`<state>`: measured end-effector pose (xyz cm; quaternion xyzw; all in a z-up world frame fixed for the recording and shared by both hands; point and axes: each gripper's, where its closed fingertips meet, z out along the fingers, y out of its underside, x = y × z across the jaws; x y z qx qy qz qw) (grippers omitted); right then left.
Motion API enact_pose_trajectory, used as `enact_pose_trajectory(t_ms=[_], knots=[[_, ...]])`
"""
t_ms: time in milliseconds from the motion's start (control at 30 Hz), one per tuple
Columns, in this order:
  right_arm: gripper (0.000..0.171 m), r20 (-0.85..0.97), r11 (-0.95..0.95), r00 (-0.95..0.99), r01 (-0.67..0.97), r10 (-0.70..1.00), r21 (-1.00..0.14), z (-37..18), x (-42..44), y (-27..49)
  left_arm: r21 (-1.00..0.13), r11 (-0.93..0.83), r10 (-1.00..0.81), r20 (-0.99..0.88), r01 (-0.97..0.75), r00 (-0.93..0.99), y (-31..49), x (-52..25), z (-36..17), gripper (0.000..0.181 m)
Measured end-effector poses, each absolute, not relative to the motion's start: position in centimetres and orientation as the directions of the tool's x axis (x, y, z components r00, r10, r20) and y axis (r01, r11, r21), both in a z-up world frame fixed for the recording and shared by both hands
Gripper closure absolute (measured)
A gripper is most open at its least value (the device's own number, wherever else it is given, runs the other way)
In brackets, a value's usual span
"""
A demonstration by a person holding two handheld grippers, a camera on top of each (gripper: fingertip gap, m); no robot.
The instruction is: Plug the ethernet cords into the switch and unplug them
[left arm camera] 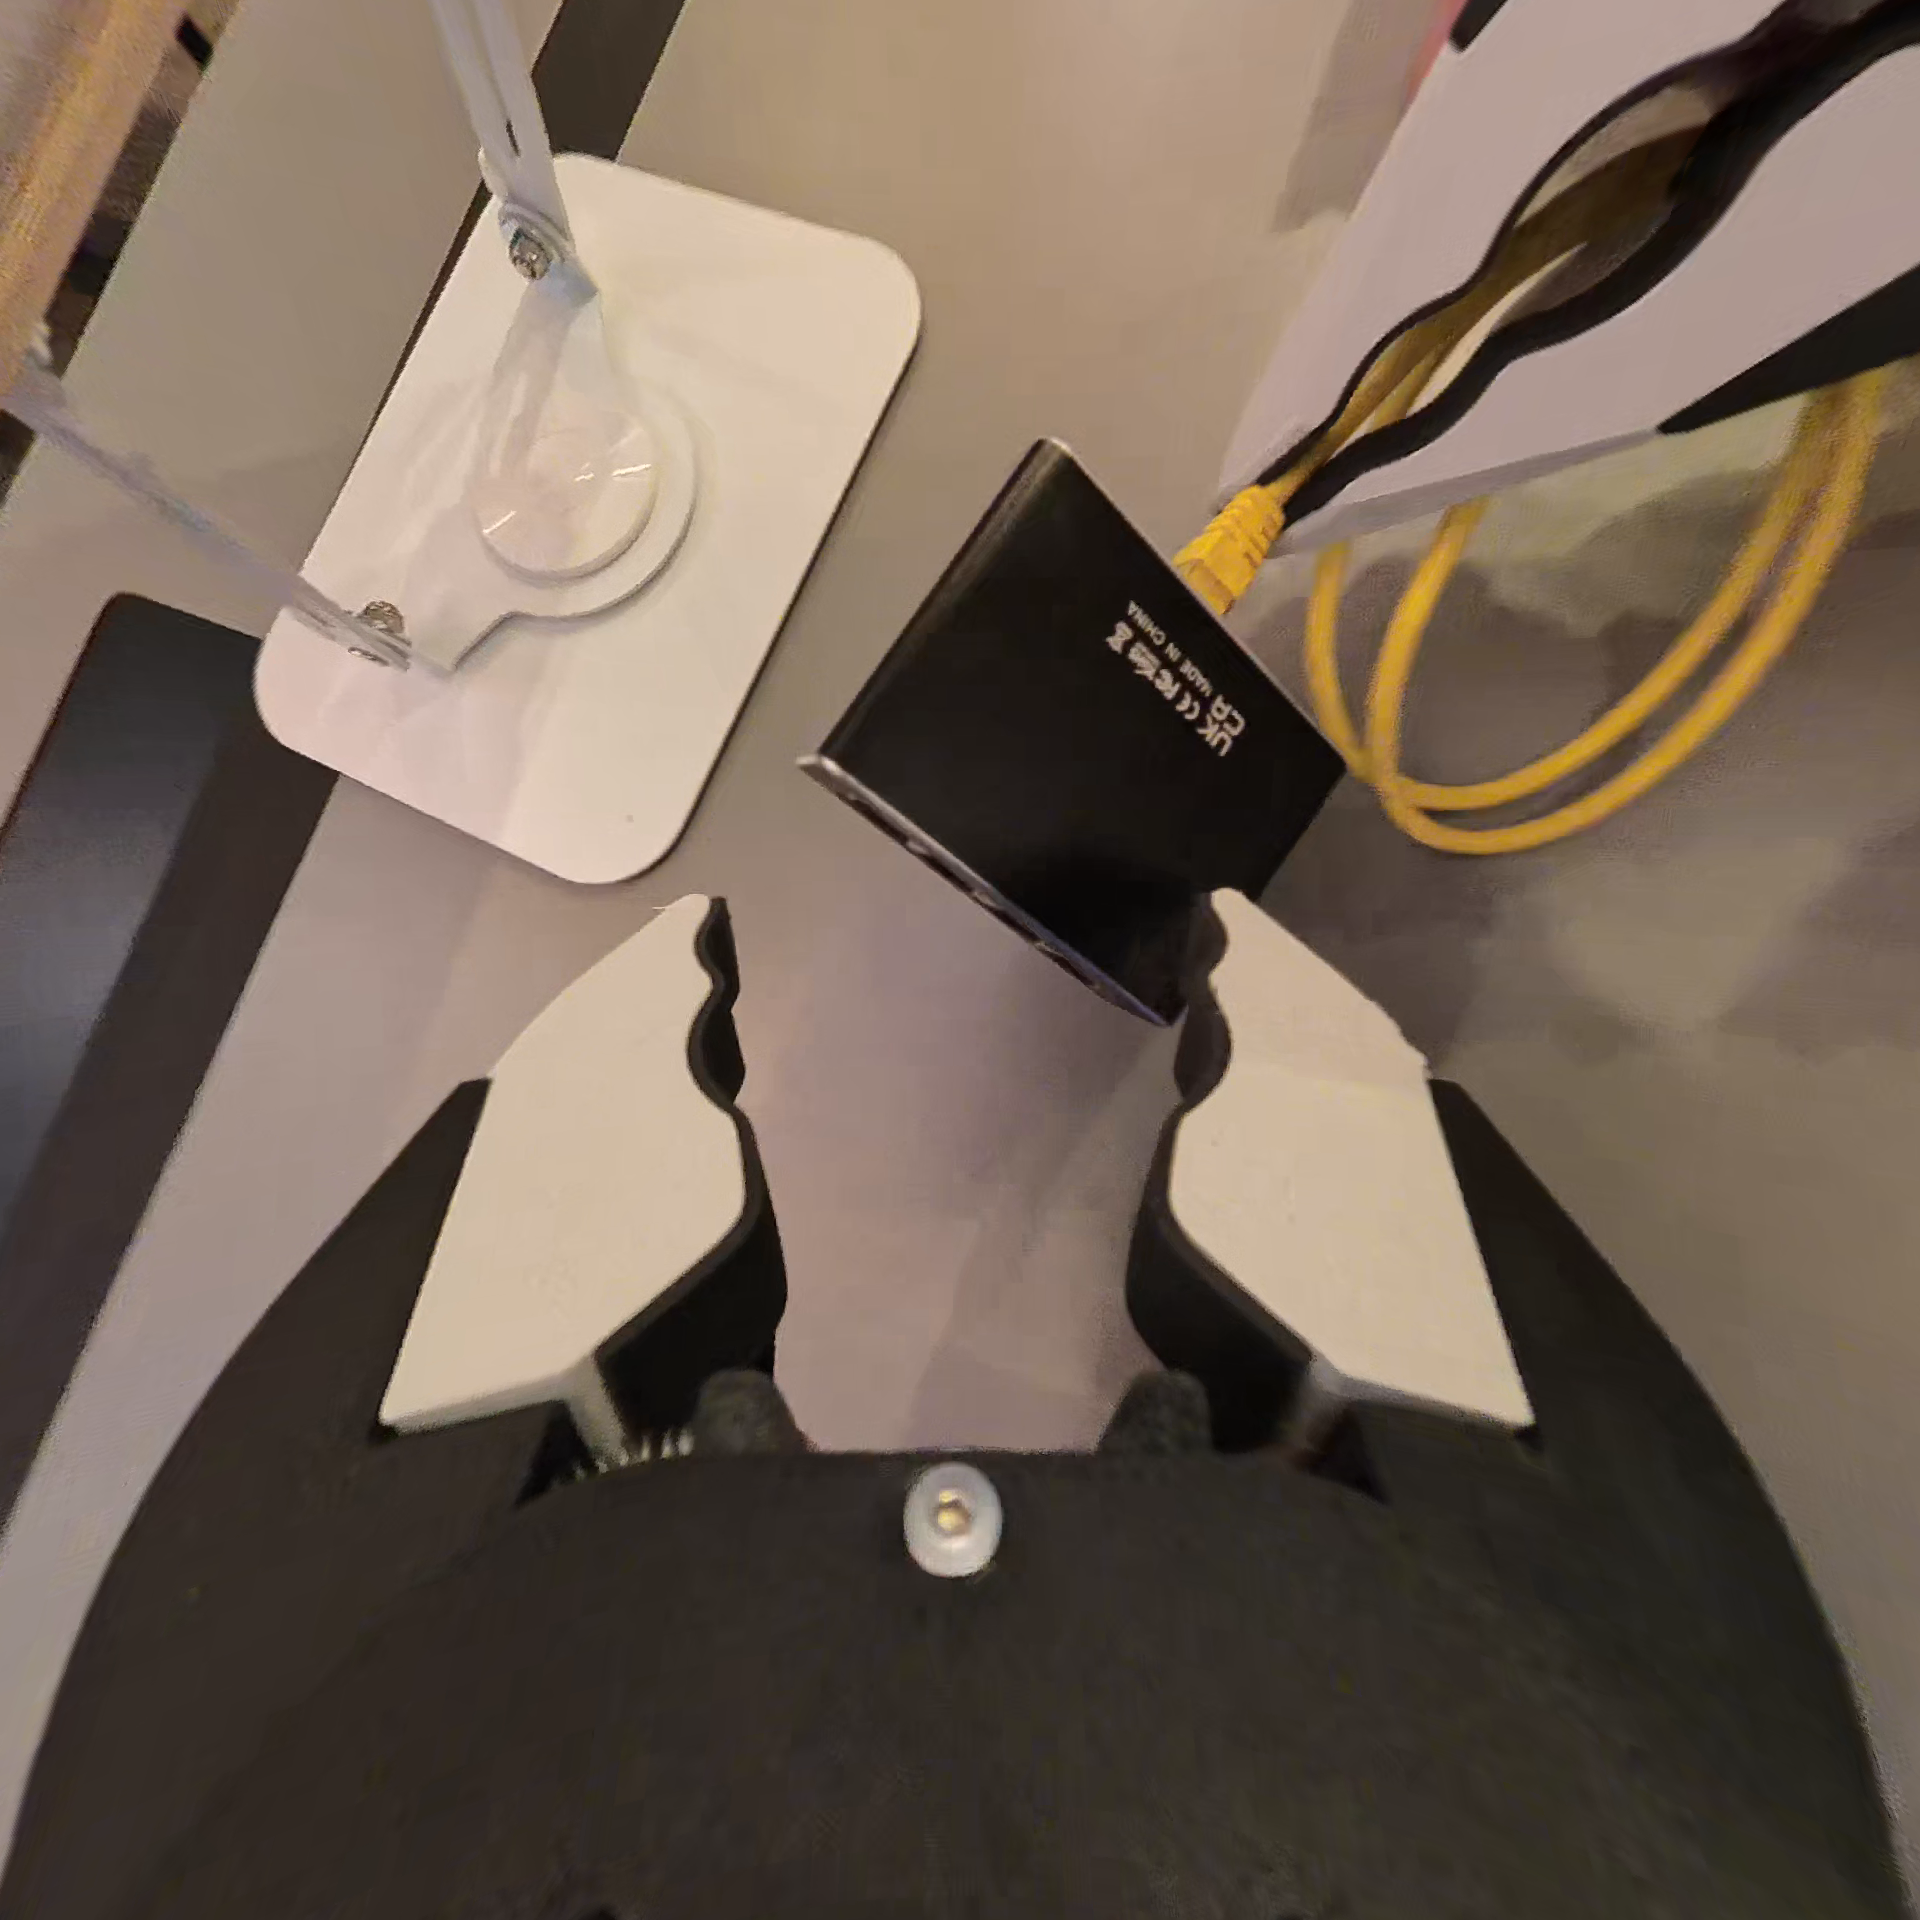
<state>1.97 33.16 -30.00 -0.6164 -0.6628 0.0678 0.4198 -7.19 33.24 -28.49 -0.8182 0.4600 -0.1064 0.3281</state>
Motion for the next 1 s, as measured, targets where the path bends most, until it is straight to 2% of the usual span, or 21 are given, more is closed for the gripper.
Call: enact_pose_trajectory(t_ms=[33, 167, 267, 367, 433, 533, 600, 667, 767, 833, 933, 1000], knots=[[0.169, 0.515, 0.276, 0.098, 0.751, 0.852, -0.6, -29.0, 1.9, 32.6, -0.654, -0.363, -0.826, -0.103, -0.664, 0.554, 32.7, -7.1, -28.1, 0.097], [0.169, 0.658, 0.449, 0.046, 0.695, 0.751, -0.561, -25.6, 1.5, 29.9, -0.73, -0.39, -0.856, 0.062, -0.562, 0.513, 29.7, -5.8, -26.2, 0.082], [0.169, 0.744, 0.526, 0.055, 0.673, 0.665, -0.52, -23.6, 1.3, 28.6, -0.775, -0.401, -0.879, 0.175, -0.488, 0.444, 27.0, -3.9, -24.8, 0.081], [0.169, 0.822, 0.625, 0.016, 0.641, 0.569, -0.445, -22.3, 0.9, 26.8, -0.791, -0.356, -0.898, 0.142, -0.497, 0.416, 25.3, -2.6, -24.5, 0.094], [0.169, 0.862, 0.663, -0.002, 0.64, 0.506, -0.388, -21.9, 1.0, 26.1, -0.832, -0.312, -0.892, 0.089, -0.459, 0.444, 25.4, -2.5, -23.5, 0.119], [0.169, 0.896, 0.7, -0.009, 0.627, 0.444, -0.34, -20.9, 1.2, 25.3, -0.855, -0.258, -0.9, 0.044, -0.449, 0.433, 24.5, -2.2, -22.7, 0.128], [0.169, 0.916, 0.719, -0.029, 0.629, 0.4, -0.294, -20.6, 1.4, 25.0, -0.848, -0.237, -0.892, -0.004, -0.474, 0.452, 24.5, -2.3, -22.5, 0.123], [0.169, 0.926, 0.731, -0.057, 0.633, 0.372, -0.254, -20.5, 1.6, 24.8, -0.837, -0.237, -0.89, -0.017, -0.494, 0.456, 24.2, -2.6, -21.9, 0.108], [0.17, 0.94, 0.742, -0.09, 0.641, 0.328, -0.197, -20.6, 1.8, 24.6, -0.82, -0.246, -0.887, -0.026, -0.517, 0.461, 23.9, -3.3, -20.5, 0.097], [0.169, 0.952, 0.753, -0.098, 0.637, 0.291, -0.164, -20.3, 1.6, 24.4, -0.798, -0.235, -0.893, -0.048, -0.555, 0.448, 23.6, -3.1, -20.0, 0.096], [0.17, 0.962, 0.771, -0.108, 0.624, 0.249, -0.129, -19.6, 1.0, 23.8, -0.672, -0.203, -0.914, -0.13, -0.712, 0.384, 22.7, -2.8, -22.1, 0.094], [0.17, 0.966, 0.777, -0.113, 0.619, 0.233, -0.115, -19.3, 0.7, 23.4, -0.615, -0.19, -0.923, -0.154, -0.765, 0.353, 22.2, -2.4, -23.2, 0.102]])
